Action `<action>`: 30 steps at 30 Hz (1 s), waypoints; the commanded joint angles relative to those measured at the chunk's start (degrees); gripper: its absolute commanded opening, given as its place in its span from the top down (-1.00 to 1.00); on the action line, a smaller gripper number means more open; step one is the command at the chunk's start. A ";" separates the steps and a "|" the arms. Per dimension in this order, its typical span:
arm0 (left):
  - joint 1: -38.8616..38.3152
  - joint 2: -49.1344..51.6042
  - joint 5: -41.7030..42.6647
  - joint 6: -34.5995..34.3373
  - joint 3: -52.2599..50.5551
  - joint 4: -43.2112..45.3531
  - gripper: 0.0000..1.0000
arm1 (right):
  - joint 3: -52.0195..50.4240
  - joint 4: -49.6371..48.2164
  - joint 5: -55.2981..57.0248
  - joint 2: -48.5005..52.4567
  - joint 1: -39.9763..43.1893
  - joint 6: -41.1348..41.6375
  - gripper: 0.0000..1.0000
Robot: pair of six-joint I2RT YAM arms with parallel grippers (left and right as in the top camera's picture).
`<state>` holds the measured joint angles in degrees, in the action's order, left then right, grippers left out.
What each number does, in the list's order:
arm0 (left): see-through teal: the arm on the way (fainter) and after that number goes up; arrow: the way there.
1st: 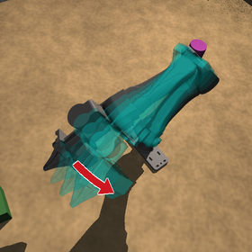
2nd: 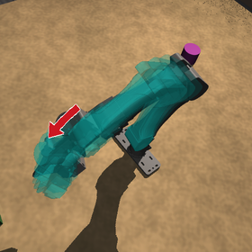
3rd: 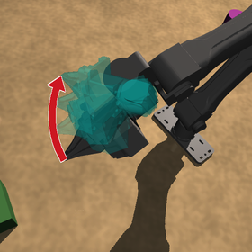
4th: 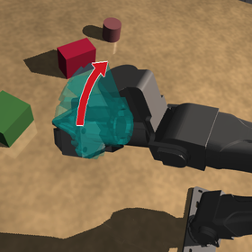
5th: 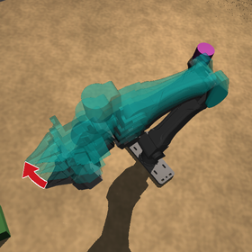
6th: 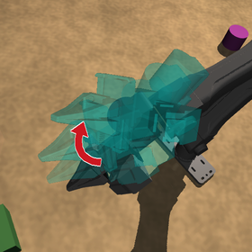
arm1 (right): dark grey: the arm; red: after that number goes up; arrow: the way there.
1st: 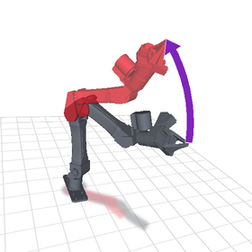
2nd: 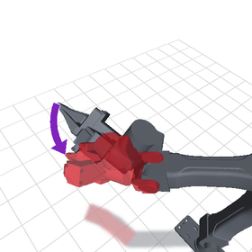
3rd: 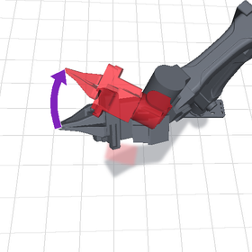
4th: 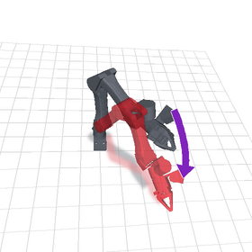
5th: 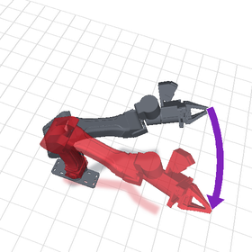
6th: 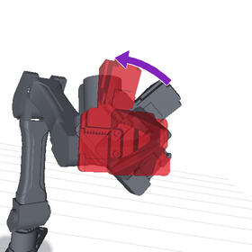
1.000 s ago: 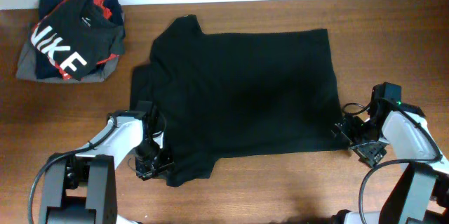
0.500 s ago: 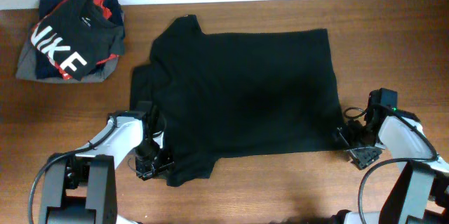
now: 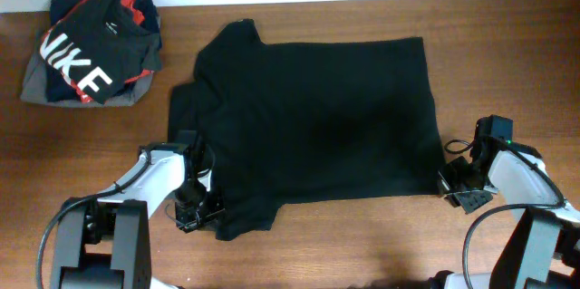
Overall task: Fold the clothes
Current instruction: 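Lift the bottom hem with both grippers and fold it upward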
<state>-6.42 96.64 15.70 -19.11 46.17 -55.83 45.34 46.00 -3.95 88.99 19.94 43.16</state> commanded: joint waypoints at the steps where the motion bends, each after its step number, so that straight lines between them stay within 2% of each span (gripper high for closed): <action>1: -0.20 -0.50 0.61 0.28 -0.50 1.11 0.99 | -0.46 -0.07 1.20 -0.44 0.35 0.28 0.91; 6: -0.20 -0.50 0.63 0.28 -0.50 1.16 0.99 | -0.46 -0.85 1.18 -0.44 0.35 0.83 0.91; 7: -0.20 -0.50 0.63 0.28 -0.50 1.16 0.99 | -0.46 -0.90 1.16 -0.44 0.35 0.90 0.78; 8: -0.20 -0.50 0.61 0.28 -0.50 1.16 0.99 | -0.46 -0.87 1.16 -0.44 0.33 0.87 0.40; 9: -0.20 -0.50 0.61 0.28 -0.50 1.16 0.99 | -0.46 -0.87 1.16 -0.44 0.33 0.87 -0.05; 10: -0.20 -0.50 0.63 0.28 -0.50 1.18 0.99 | -0.46 -0.85 1.16 -0.44 0.33 0.87 -0.13; 18: -0.20 -0.50 0.61 0.28 -0.50 1.20 0.99 | -0.46 -1.49 -1.01 -0.44 0.33 0.90 -0.15; 24: -0.20 -0.50 0.59 0.31 -0.50 1.20 0.99 | -0.33 -3.50 -5.44 -0.46 0.35 0.85 -0.08; 30: -0.20 -0.50 0.42 0.28 -0.50 1.20 0.98 | -0.35 -5.86 -5.60 -0.44 0.33 0.87 -0.19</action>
<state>-6.42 96.64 15.68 -19.11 46.17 -55.81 45.25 39.94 -9.06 88.99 19.94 43.59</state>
